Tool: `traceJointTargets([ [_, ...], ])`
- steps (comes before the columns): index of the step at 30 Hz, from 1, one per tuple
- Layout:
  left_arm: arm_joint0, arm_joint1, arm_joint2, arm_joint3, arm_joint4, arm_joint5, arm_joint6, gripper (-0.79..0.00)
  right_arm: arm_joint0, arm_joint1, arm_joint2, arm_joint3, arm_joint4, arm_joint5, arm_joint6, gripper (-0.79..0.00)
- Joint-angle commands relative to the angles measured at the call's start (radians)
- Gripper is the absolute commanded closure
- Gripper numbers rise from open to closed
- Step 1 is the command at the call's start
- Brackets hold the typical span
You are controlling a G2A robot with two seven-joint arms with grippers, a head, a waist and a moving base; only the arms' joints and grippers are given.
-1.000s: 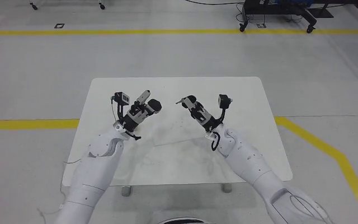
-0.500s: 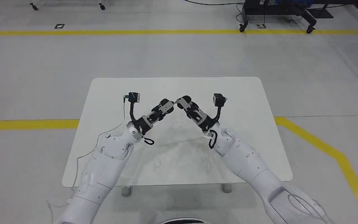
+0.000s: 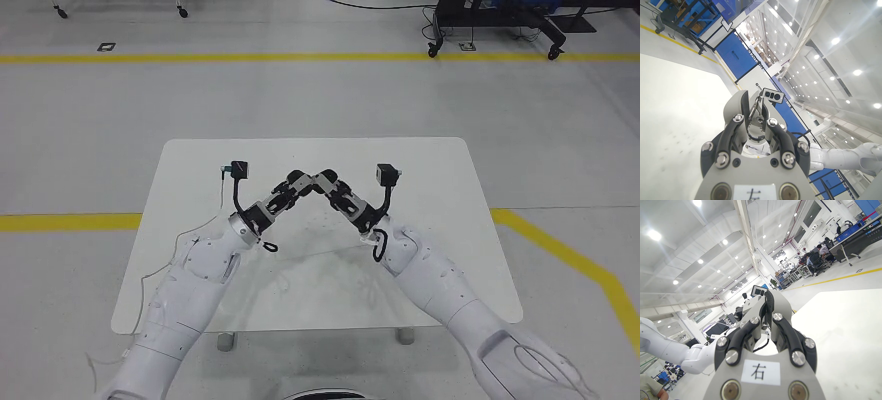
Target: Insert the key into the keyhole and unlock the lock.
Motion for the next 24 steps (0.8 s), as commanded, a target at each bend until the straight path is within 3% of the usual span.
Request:
traceJointTargets([
  [1,-0.001,0.000,0.001,0.001,0.008,-0.003,0.001,-0.062,0.002,0.000,0.002,0.001,0.005,0.000,0.006,0.000],
  [6,-0.003,-0.001,0.003,0.002,0.021,-0.005,0.008,0.000,0.005,0.000,0.010,0.006,0.011,0.000,0.010,0.000],
  [24,-0.007,0.003,-0.019,-0.011,0.131,0.002,0.061,0.000,-0.013,0.012,0.038,-0.020,0.049,0.000,0.073,0.000],
])
